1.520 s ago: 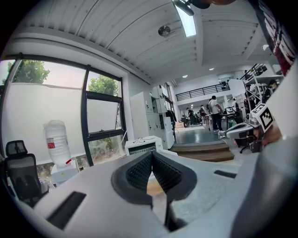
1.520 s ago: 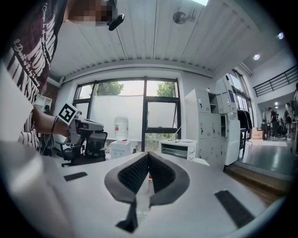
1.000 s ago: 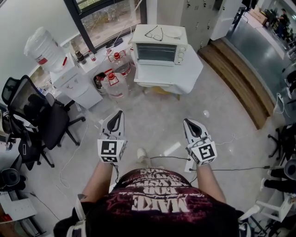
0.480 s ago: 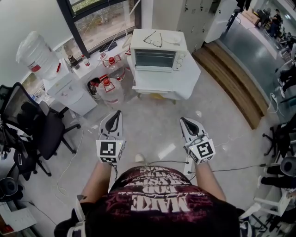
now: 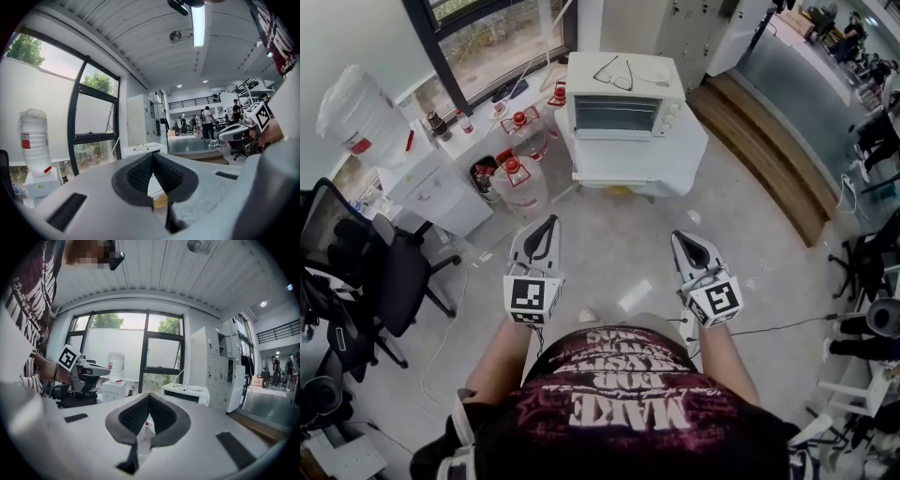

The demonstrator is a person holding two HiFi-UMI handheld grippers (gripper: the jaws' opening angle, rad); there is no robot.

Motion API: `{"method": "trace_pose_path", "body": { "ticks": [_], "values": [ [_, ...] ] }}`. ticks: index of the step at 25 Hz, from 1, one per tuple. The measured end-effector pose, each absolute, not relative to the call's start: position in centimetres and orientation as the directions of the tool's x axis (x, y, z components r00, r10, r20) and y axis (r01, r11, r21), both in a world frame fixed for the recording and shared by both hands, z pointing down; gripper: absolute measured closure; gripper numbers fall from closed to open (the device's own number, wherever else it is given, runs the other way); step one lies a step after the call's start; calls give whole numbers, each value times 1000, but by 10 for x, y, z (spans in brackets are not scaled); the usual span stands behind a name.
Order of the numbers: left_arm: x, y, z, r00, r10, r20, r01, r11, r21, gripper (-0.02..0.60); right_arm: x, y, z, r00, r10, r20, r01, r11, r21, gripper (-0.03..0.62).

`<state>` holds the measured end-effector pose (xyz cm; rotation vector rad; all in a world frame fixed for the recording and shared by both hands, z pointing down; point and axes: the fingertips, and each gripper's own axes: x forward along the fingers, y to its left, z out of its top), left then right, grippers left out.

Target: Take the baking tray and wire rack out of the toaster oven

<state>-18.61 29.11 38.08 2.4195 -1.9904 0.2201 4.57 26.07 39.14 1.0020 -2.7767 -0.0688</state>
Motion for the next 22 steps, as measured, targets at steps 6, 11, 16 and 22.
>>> {"method": "trace_pose_path", "body": {
  "ticks": [6,11,16,22],
  "values": [
    [-209,294,394,168,-979,113,-982,-177,-68,575,23,264,389,-764,-613,201,-600,790,127,592],
    [-224,294,404,144,-982,123,-988,-150,-39,575,12,252,377,-766,-611,201,-597,791,131,592],
    [-228,289,403,139,-983,118,-989,-144,-39,575,8,244,382,-765,-614,195,-599,789,137,592],
    [-220,264,406,140,-979,146,-989,-146,-35,575,23,220,395,-757,-621,203,-613,783,107,592]
  ]
}}
